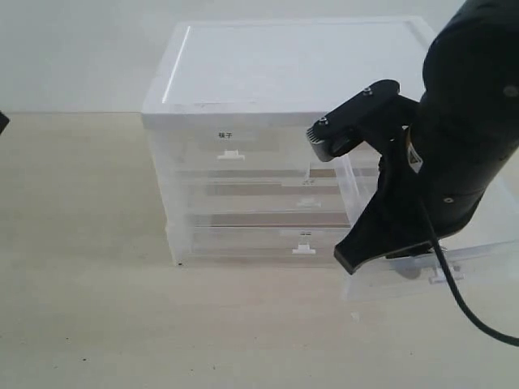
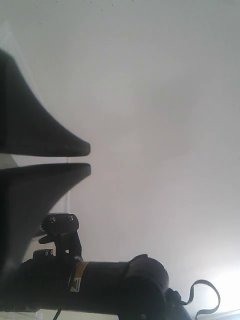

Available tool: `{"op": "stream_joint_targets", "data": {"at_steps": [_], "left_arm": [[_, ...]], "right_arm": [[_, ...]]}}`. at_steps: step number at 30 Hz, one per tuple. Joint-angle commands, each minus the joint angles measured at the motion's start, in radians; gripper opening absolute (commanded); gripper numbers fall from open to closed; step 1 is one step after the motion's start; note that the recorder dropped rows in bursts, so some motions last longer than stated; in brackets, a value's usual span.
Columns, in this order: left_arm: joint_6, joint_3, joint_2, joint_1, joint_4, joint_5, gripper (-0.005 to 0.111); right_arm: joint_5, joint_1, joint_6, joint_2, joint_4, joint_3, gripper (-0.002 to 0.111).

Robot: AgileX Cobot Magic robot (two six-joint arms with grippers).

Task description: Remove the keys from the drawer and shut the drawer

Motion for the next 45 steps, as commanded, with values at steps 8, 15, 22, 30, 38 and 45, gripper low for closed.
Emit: {"op": "stream_joint_targets", "data": {"at_steps": [8, 15, 22, 30, 38, 45], "left_arm": [[0.003, 0.004, -0.007, 0.001, -0.011, 0.0, 0.005], [0.003, 0.004, -0.007, 0.001, -0.011, 0.0, 0.005], [0.003, 0.004, -0.007, 0.001, -0.011, 0.0, 0.005], [0.001, 0.004, -0.007, 0.001, -0.012, -0.002, 0.005], [0.001, 0.004, -0.007, 0.001, -0.012, -0.004, 0.005], [0.001, 0.004, -0.007, 0.001, -0.012, -0.004, 0.005]], "right_arm": [[0.01, -0.001, -0.009, -0.09, -0.124, 0.005, 0.0], [0.01, -0.001, -0.013, -0.156, -0.145, 0.005, 0.0], [0.038, 0.067, 0.007, -0.216, -0.266, -0.017, 0.0], [0.081, 0.14, 0.049, -0.227, -0.39, -0.14, 0.0], [0.016, 0.14, 0.04, -0.227, -0.375, -0.27, 0.0], [-0.114, 0.14, 0.029, -0.21, -0.279, -0.303, 0.0]]}}
